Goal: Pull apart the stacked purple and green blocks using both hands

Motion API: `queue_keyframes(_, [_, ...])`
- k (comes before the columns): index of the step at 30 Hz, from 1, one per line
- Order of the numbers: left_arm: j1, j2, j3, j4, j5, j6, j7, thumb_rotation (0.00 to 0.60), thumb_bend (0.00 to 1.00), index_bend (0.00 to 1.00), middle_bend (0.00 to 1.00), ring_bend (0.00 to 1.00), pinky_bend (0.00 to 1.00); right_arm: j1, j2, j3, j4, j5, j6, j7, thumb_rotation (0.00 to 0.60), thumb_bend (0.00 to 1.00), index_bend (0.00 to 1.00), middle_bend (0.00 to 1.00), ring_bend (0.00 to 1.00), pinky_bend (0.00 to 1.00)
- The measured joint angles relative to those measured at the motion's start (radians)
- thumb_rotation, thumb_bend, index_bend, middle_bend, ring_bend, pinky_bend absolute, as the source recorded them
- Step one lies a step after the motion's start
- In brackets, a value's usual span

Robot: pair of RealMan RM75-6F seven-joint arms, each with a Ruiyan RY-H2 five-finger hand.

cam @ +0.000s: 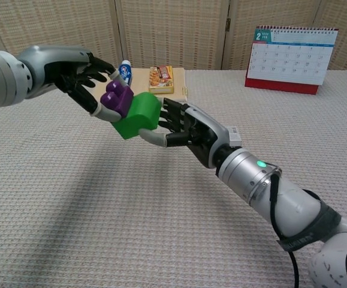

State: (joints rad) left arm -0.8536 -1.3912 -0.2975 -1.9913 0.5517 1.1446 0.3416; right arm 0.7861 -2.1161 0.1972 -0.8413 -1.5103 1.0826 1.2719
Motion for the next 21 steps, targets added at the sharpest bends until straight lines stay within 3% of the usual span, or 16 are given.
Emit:
queue_keyframes(7, [-0.002,-0.008,0.004,0.001,0.001,0.001,0.001,0.600,0.37,0.62,0.09,0.00,0.07,-0.014,-0.005,0.017,-0.011,0.024,0.014,-0.018,0.600,0.35,0.61,0.09,0.04,0.00])
queue_keyframes(13, [-0.005,-0.010,0.001,0.003,0.003,0.000,-0.001,0.600,0.37,0.62,0.09,0.00,0.07,-0.010,0.007,0.041,-0.036,0.047,-0.002,-0.038,0.600,0.35,0.68,0.12,0.06,0.00])
queue_keyframes(21, [0.005,0.027,-0.010,0.008,0.002,-0.023,-0.029,0.600,0.37,0.62,0.09,0.00,0.07,-0.053,0.044,0.033,-0.077,0.066,0.002,-0.052,0.600,0.35,0.75,0.17,0.10,0.00])
